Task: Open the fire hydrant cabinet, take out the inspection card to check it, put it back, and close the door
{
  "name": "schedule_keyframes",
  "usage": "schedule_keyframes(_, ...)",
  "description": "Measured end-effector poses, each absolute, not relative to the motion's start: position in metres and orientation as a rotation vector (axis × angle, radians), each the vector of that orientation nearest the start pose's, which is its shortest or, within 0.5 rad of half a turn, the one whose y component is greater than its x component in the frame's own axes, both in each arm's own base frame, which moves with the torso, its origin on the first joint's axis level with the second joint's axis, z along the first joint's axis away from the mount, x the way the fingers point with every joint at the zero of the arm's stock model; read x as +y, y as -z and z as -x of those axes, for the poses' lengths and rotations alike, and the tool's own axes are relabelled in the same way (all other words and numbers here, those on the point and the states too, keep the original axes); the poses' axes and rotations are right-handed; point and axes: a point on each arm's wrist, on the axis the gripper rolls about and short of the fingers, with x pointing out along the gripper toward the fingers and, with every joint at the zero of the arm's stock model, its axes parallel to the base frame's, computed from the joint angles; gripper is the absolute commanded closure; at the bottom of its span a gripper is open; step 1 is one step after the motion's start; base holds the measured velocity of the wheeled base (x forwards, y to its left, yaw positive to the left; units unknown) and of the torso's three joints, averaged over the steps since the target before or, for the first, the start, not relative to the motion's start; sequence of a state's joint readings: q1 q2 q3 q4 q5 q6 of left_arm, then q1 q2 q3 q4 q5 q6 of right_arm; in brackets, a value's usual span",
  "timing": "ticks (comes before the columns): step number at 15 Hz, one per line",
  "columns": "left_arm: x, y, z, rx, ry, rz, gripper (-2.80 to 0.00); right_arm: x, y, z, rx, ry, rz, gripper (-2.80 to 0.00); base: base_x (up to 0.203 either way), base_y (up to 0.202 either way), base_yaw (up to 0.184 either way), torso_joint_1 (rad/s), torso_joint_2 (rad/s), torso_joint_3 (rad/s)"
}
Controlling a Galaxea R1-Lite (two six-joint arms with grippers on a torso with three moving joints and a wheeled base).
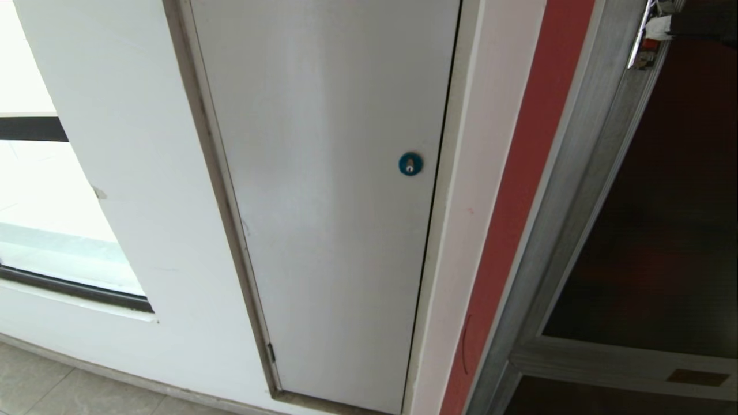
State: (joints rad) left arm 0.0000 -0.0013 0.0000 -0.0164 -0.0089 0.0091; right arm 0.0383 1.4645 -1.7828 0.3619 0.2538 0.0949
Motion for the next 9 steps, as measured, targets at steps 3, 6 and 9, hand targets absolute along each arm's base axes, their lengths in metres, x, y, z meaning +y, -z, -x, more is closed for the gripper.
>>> schedule_keyframes(3,-0.0002,-0.0772,0.0229,-0.018,0.009,-0.010,0.00,0.0134,-0.4193,-0.2142,0.061,-0.287,-0.099,0.00,0.000,0.000,0.000,0.000,0.00,0.000)
schedule_keyframes(6,-0.0002,-0.0771,0.0229,-0.018,0.009,-0.009,0.00,0.0124,-0.4179,-0.2164,0.066,-0.282,-0.100,0.00,0.000,0.000,0.000,0.000,0.00,0.000)
schedule_keyframes(9,-0.0002,-0.0771,0.0229,-0.018,0.009,-0.009,0.00,0.0122,-0.4168,-0.2183,0.071,-0.279,-0.100,0.00,0.000,0.000,0.000,0.000,0.00,0.000)
